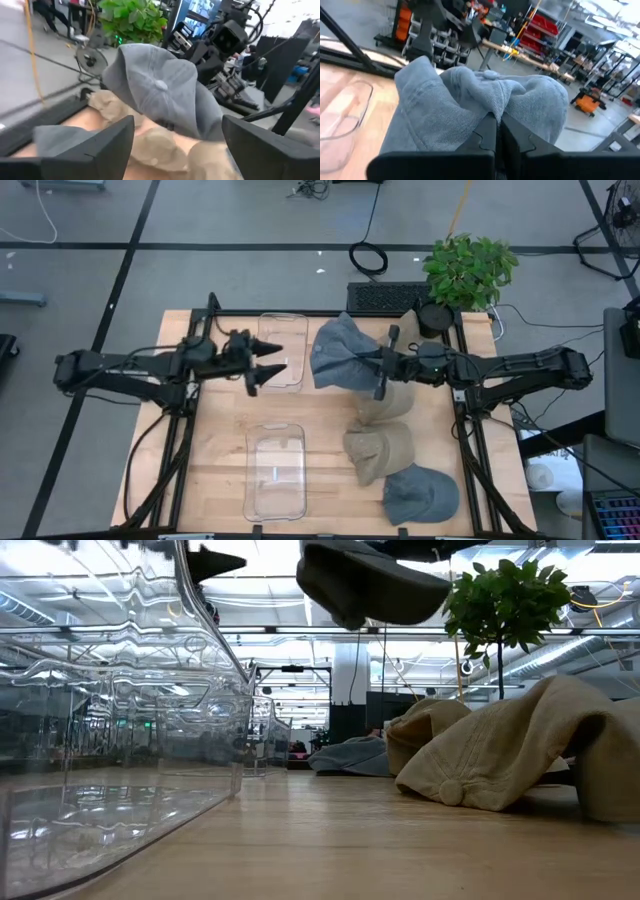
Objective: Stack caps by color
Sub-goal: Put the top right blue cap into the top transparent bin
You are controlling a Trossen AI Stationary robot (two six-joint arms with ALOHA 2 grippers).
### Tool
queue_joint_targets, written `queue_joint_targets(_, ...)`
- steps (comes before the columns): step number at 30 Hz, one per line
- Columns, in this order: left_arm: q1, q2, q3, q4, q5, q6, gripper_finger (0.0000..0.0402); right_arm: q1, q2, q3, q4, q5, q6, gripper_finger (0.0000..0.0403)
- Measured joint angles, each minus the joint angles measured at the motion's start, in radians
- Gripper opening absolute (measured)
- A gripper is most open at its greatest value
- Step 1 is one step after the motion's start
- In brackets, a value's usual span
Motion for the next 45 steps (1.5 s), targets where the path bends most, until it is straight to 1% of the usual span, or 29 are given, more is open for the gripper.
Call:
queue_joint_targets(2, 0.019, 0.047, 0.038, 0.005, 0.039, -0.051, 0.0312, 0.000, 0.004, 0.000, -0.004, 0.000, -0.018, 0.0000)
queue_joint_targets(4, 0.039, 0.085, 0.066, 0.017, 0.055, -0.097, 0.0306, 0.000, 0.016, 0.000, 0.024, 0.000, -0.038, 0.0000)
queue_joint_targets(8, 0.079, 0.143, 0.092, 0.047, 0.060, -0.180, 0.0292, 0.002, 0.028, 0.000, 0.076, 0.000, -0.090, 0.0000)
queue_joint_targets(12, 0.114, 0.170, 0.099, 0.058, 0.090, -0.230, 0.0283, 0.002, 0.036, 0.000, 0.120, 0.000, -0.141, 0.0000)
queue_joint_targets(15, 0.128, 0.181, 0.099, 0.055, 0.097, -0.257, 0.0285, 0.002, 0.040, 0.000, 0.156, 0.000, -0.162, 0.0000)
queue_joint_targets(17, 0.129, 0.193, 0.099, 0.069, 0.100, -0.271, 0.0288, 0.002, 0.044, 0.000, 0.157, 0.000, -0.174, 0.0000)
queue_joint_targets(20, 0.129, 0.220, 0.099, 0.098, 0.152, -0.307, 0.0289, 0.002, 0.062, 0.000, 0.196, 0.000, -0.197, 0.0000)
queue_joint_targets(23, 0.129, 0.260, 0.099, 0.173, 0.207, -0.353, 0.0285, 0.002, 0.064, 0.000, 0.196, 0.000, -0.217, 0.0000)
queue_joint_targets(25, 0.129, 0.283, 0.098, 0.190, 0.215, -0.360, 0.0282, 0.001, 0.070, 0.001, 0.205, 0.000, -0.217, 0.0000)
queue_joint_targets(30, 0.129, 0.328, 0.098, 0.296, 0.229, -0.386, 0.0280, 0.000, 0.073, 0.001, 0.202, 0.001, -0.217, 0.0000)
queue_joint_targets(34, 0.125, 0.350, 0.098, 0.426, 0.311, -0.437, 0.0282, 0.000, 0.079, 0.001, 0.197, 0.002, -0.217, 0.0000)
queue_joint_targets(36, 0.116, 0.353, 0.098, 0.465, 0.338, -0.462, 0.0282, -0.001, 0.078, 0.001, 0.201, 0.002, -0.217, 0.0000)
queue_joint_targets(45, 0.096, 0.353, 0.101, 0.513, 0.343, -0.480, 0.0282, -0.027, 0.078, 0.001, 0.201, 0.003, -0.193, 0.0000)
